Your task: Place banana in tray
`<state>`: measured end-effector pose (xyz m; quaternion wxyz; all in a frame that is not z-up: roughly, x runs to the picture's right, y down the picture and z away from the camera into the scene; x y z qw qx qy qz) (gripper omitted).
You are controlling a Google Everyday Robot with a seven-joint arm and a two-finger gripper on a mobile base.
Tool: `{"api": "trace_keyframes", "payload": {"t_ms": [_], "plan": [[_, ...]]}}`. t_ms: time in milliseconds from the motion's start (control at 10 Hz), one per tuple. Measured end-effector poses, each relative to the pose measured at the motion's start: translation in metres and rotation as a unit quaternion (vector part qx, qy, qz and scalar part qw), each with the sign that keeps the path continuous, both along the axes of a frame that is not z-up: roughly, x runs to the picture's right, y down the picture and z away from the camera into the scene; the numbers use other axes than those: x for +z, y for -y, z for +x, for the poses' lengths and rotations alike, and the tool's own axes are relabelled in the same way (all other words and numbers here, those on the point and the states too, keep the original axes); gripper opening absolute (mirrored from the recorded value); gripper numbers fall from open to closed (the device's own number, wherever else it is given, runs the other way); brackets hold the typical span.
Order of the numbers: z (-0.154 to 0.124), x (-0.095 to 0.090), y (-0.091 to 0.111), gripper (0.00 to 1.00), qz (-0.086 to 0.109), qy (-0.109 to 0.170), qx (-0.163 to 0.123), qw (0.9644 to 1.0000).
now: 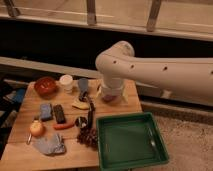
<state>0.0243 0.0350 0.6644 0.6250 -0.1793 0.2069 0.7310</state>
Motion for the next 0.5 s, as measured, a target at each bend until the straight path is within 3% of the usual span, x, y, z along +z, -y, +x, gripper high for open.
{"api": "trace_keyframes", "payload": {"t_ms": [500], "plan": [[-0.095,0.032,0.024,0.8,0.027,0.037,-0.044,0.9979]]}}
